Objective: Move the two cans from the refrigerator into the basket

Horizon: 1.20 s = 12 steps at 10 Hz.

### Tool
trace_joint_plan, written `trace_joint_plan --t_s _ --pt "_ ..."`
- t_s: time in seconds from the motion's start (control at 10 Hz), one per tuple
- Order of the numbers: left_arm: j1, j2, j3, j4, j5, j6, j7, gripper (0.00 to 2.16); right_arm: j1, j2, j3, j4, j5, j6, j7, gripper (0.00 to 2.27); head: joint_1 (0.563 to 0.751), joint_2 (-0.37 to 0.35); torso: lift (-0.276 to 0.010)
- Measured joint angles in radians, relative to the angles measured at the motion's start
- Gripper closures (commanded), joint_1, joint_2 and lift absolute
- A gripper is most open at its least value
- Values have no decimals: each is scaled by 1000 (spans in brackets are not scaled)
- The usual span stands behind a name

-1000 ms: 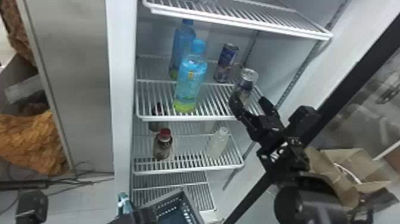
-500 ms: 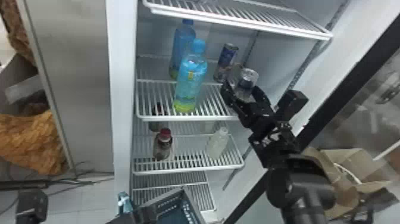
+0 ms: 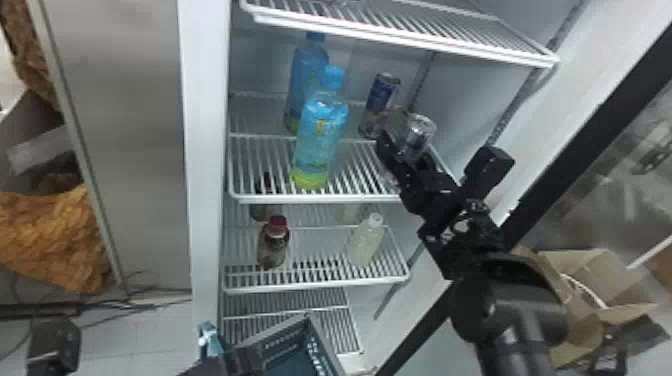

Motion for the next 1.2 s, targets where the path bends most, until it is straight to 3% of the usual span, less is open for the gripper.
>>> trace_joint_plan --t_s 0.4,1.2 --pt "2 -3 1 0 0 0 0 1197 44 -2 -12 -74 1 4 0 1184 695 -350 -35" --pt "4 -5 6 0 2 0 -2 1197 432 -12 -103 -524 -24 186 2 1184 695 -350 -35"
